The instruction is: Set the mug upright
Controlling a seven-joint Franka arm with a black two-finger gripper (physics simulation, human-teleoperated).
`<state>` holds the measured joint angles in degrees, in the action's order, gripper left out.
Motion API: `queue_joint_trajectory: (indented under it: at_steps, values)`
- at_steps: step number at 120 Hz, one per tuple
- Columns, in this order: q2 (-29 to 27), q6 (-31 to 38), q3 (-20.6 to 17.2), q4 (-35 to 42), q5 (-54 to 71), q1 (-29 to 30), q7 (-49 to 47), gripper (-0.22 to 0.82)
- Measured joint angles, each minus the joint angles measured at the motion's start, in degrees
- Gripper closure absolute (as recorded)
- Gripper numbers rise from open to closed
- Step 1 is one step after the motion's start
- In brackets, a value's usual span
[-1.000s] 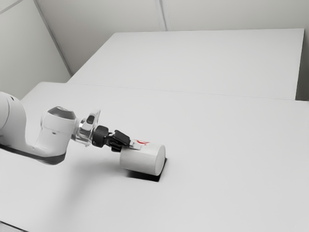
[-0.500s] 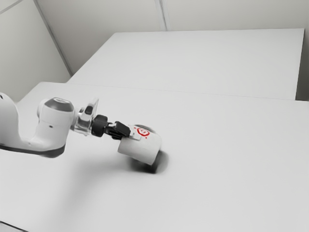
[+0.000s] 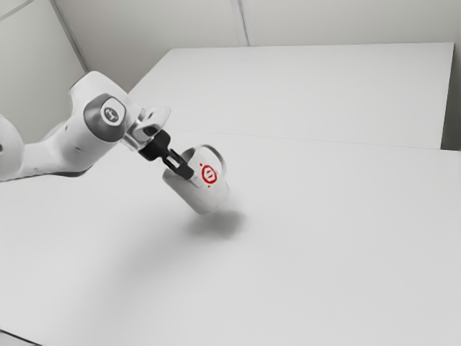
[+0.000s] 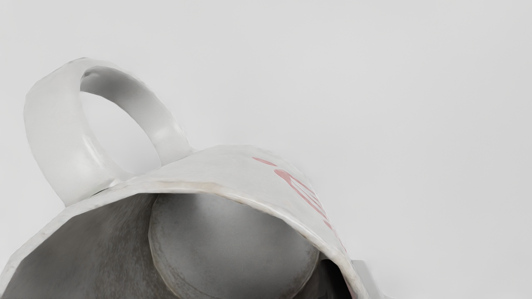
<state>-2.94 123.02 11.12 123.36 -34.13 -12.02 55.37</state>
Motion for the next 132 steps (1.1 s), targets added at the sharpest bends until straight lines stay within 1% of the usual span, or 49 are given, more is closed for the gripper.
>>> queue_joint_trajectory:
  at_steps: [21, 43, 71, 110, 132]
  values:
    - [0.7, 0.7, -1.2, -2.0, 15.8, -1.5, -6.0, 0.79]
    - [2.6, 2.1, -1.9, -1.5, 24.6, -2.4, -11.9, 0.79]
    - [4.9, 5.0, -2.0, -0.8, 27.5, -3.9, -17.3, 0.79]
    - [4.5, 8.5, -2.0, 3.4, 28.2, -3.1, -22.3, 0.79]
    - [4.4, 9.7, -2.0, 4.1, 28.2, -2.7, -24.3, 0.79]
